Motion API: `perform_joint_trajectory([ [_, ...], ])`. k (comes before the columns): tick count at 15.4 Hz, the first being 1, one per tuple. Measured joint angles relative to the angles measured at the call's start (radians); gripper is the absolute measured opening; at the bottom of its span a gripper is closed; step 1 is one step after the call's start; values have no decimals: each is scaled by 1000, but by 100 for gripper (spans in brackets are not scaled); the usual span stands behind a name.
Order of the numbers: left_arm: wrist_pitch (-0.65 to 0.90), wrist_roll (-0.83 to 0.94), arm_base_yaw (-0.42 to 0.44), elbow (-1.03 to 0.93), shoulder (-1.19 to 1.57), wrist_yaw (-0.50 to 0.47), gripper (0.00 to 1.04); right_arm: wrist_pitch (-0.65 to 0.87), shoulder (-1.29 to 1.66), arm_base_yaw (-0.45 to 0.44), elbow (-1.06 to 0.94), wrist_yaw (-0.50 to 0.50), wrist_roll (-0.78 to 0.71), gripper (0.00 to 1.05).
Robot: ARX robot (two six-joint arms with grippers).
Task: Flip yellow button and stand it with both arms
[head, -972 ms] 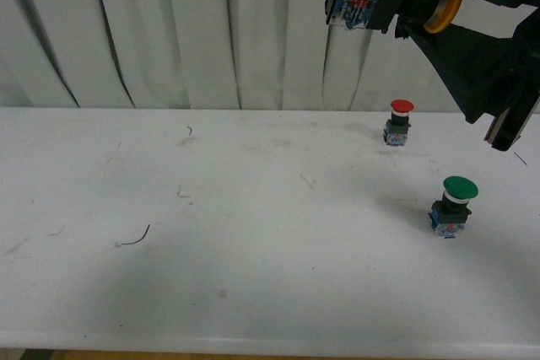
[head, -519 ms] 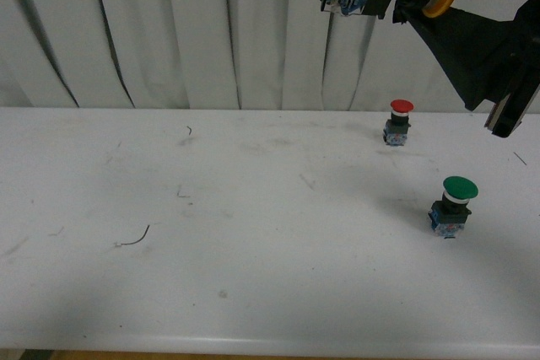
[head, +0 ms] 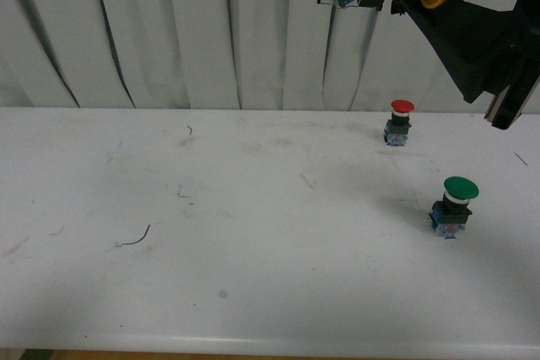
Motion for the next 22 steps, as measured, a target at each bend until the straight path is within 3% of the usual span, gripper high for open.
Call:
perform_joint_trajectory([
  [7, 4, 0, 2, -39, -34, 0, 5, 0, 0, 9, 0, 4, -27, 36],
  [10, 5, 0, 2, -39, -34, 0, 43, -5, -5, 16, 11, 79, -193, 36],
  [12, 5, 0, 2, -39, -34, 0, 66, -10, -24, 4, 66, 198, -400, 36],
  [15, 4, 1, 2, -39, -34, 0, 100, -177, -21, -57, 120, 385, -785, 36],
  [18, 5, 0, 2, -39, -34, 0, 98, -255, 24, -115, 172, 541, -1064, 36],
  [22, 5, 0, 2, -39, -34, 0, 98, -415, 103, -152, 260, 658, -1198, 36],
])
